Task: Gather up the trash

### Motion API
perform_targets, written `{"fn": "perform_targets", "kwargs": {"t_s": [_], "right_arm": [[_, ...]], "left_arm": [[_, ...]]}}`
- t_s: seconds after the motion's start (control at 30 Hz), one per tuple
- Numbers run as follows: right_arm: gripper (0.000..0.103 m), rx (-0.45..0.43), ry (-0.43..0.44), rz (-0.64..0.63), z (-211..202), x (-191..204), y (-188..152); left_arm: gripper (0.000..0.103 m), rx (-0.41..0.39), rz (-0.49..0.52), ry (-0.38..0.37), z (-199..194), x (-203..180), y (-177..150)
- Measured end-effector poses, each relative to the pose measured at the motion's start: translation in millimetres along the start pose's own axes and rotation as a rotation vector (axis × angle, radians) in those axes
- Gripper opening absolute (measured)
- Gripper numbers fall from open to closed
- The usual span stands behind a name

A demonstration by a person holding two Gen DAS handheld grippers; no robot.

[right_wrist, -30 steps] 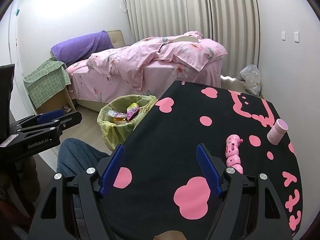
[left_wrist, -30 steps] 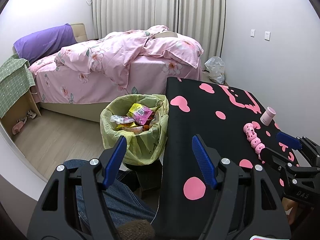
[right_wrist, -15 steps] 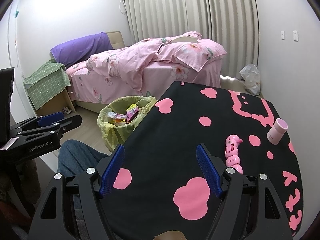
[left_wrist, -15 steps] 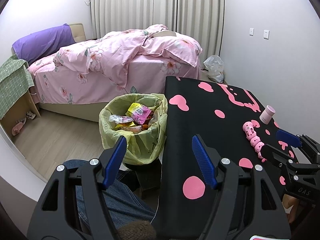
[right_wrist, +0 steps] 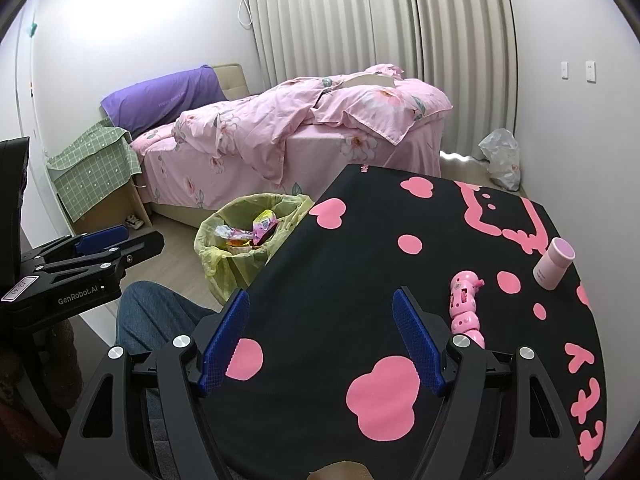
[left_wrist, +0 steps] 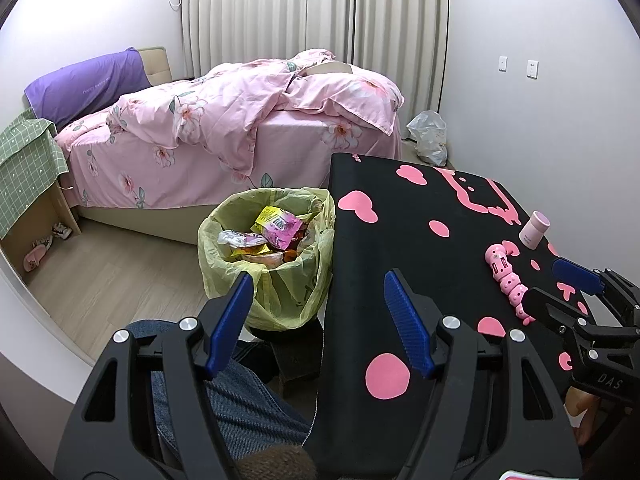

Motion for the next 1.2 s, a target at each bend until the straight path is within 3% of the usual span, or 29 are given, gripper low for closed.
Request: {"fn": "perform_targets", "kwargs": {"t_s": [0.93,1.1,1.2], "right_arm": [[0.071,0.002,-0.004,-0.007,0,4,1],[0.071,0.011,0.027,0.019,0,-10,6],[0.071,0.015,0.004,0.112,1,-61,11]], "left_arm": [[0.065,-0.004,0.011,-0.017,0,3,4],[0.065,0.095,0.031,-0.056,21,-11,5],[0.065,0.143,0.082,-0.072,43,-35,8]]}}
Point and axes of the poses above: each gripper's, at about its wrist camera, not at the fingertips, and z roughly the way its jaws point, x to its left, y to its top, the point moved 6 cm from there along z, roughly the way its jaws point, and after that the axes turned 8 degrees about x, right-handed, at the moved point
